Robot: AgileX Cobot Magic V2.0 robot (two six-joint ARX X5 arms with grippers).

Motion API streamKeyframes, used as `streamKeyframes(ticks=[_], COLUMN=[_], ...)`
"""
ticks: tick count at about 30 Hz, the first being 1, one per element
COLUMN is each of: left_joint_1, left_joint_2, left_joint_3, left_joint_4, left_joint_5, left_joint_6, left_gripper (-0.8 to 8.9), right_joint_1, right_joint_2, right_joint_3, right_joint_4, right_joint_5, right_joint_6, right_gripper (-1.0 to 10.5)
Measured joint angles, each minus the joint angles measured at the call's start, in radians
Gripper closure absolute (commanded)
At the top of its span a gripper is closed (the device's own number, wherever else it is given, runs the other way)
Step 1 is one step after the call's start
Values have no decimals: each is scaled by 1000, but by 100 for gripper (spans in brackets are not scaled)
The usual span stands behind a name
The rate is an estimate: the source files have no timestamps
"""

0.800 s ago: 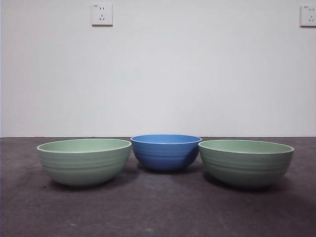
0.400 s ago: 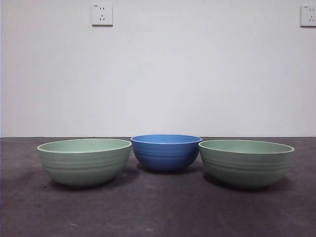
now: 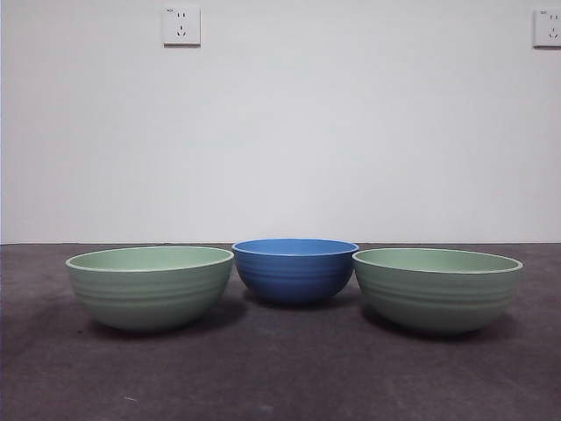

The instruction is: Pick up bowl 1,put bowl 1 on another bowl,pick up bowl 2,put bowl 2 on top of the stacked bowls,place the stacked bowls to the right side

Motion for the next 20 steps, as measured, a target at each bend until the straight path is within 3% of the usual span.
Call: streamKeyframes(ticks=[10, 11, 15, 16, 18, 20], left_joint_1=[0, 0, 0, 0, 0, 0], left_joint_2=[50, 50, 48, 49, 48, 48], left_joint_3=[48, 48, 48, 48, 48, 48], left_joint_4=[-98, -98, -99, -99, -98, -99], left_joint_5=[5, 5, 4, 3, 1, 1], left_joint_6=[99, 100, 102, 103, 105, 105], left_gripper=[806, 770, 274, 214, 202, 203], right_joint_1=[34, 34, 34, 34, 34, 34], right_joint_2=[43, 45, 50, 51, 53, 57], right_joint_3=[13, 13, 13, 13, 13, 13], right_joint_4=[-68, -68, -63, -60, -53, -52], right_joint_5=[0, 0, 1, 1, 1, 1], right_joint_6=[-75, -77, -75, -71, -59, -53], right_gripper=[935, 924, 590, 512, 408, 407])
